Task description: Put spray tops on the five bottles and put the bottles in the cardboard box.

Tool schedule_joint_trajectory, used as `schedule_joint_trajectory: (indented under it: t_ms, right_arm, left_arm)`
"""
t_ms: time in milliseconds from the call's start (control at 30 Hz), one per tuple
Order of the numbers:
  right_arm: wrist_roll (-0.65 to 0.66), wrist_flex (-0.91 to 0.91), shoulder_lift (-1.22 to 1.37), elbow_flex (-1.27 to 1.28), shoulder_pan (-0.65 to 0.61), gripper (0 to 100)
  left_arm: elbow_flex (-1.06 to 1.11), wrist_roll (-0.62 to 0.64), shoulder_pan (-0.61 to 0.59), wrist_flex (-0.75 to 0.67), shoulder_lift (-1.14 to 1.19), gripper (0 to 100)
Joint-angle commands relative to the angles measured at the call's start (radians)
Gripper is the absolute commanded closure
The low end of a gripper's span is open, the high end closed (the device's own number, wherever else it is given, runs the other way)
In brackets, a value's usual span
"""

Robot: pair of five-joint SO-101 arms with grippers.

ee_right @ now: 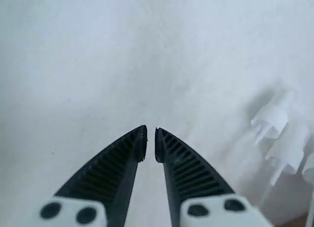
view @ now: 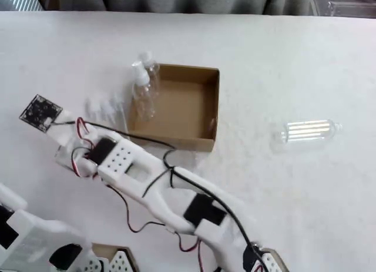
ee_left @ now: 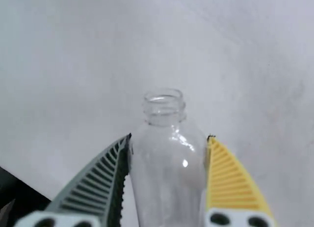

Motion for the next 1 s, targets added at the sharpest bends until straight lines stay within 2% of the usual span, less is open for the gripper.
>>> schedule_joint_trajectory:
  t_ms: [0, 167, 467, 633, 800, 967]
  right_arm:
    - [-0.066, 0.008, 0.036, -0.140, 0.021, 97.8]
    - [-0.206, 0.010, 0.094, -0.204, 0.084, 97.7]
    - [-0.242, 0.001, 0.196, -0.321, 0.163, 97.6]
    - [-0.305, 0.044, 0.278, -0.407, 0.200, 89.2]
    - [-0.308, 0.122, 0.331, -0.499, 0.206, 89.8]
    - [-0.344, 0.113, 0.377, -0.517, 0.211, 89.6]
  left_arm:
    - [-0.052, -0.026, -0.001, 0.003, -0.010, 96]
    - [-0.046, -0.028, 0.048, 0.009, -0.010, 96]
    - [-0.044, -0.025, 0.179, 0.029, -0.015, 96]
    - [-0.012, -0.028, 0.211, 0.021, -0.111, 96]
    - [0.193, -0.029, 0.259, -0.032, -0.303, 96]
    - [0.456, -0.029, 0.282, -0.160, -0.510, 96]
